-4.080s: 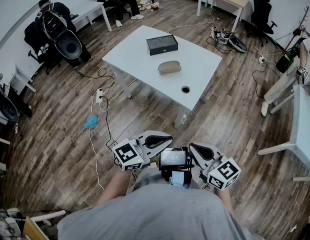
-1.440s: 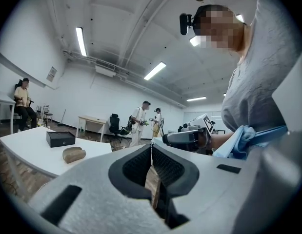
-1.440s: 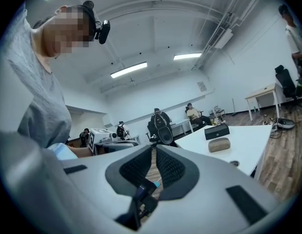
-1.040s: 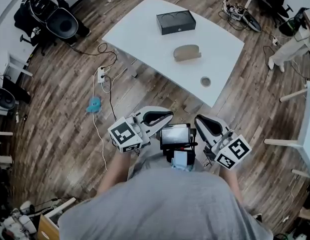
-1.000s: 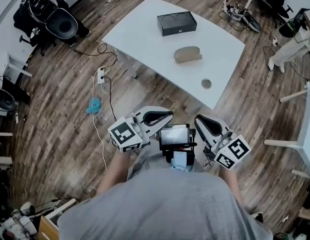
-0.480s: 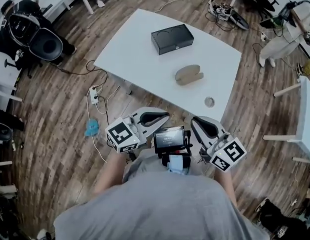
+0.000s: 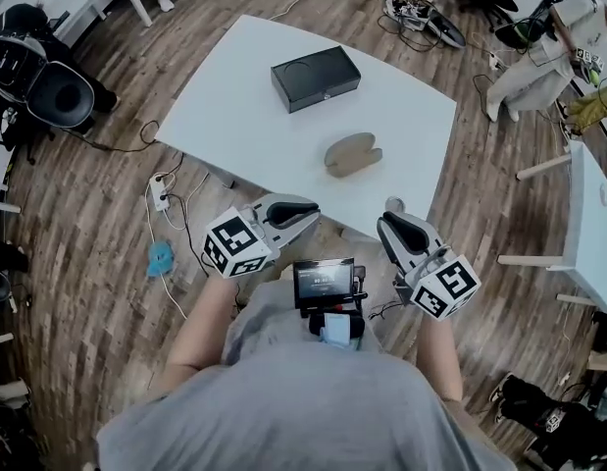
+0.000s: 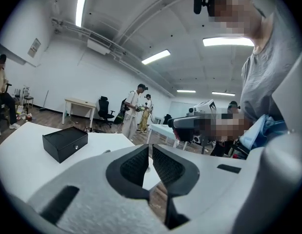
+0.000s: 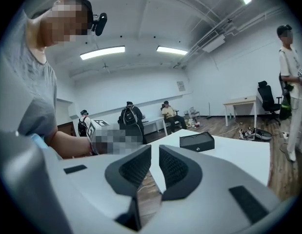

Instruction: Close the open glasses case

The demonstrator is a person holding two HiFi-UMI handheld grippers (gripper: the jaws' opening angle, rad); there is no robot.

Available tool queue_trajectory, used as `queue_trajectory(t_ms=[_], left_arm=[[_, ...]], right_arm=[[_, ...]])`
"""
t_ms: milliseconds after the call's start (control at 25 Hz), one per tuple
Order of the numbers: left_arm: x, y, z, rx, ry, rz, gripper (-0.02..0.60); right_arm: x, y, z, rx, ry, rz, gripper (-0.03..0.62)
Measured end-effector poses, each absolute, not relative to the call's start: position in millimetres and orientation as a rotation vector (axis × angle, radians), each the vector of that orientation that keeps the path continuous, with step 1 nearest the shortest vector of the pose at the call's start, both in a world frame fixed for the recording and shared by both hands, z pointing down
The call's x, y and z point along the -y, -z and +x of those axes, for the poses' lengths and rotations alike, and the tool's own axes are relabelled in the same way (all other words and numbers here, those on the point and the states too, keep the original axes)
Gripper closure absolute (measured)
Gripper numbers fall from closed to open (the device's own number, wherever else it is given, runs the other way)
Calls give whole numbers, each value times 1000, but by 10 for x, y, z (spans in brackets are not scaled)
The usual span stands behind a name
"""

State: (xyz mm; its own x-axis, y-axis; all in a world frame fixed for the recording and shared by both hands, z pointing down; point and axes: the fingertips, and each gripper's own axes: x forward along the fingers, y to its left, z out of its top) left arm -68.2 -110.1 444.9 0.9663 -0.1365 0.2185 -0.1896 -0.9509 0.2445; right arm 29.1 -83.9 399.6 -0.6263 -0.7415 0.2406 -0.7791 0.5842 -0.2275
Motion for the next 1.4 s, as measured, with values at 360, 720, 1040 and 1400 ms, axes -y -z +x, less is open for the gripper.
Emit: queue_trajectory(t_ms=[360,720,1040,1400], left_arm=[[1666,-4729,-353,432,-397,2827,560],[2270,-5078,-216,710,-506,2795,552],[2577,-5671,-97,717,-718,2681,408],[2703,-6212,4,612,-913,2629,423]], right_arm=[[1617,-4187,593,2590,-303,1005,559],[2364,-4842,791,2348,-135,793,511],[2874,-5571,928,2084,33,607,513],[3115,-6165,995,1933,9,487,511]])
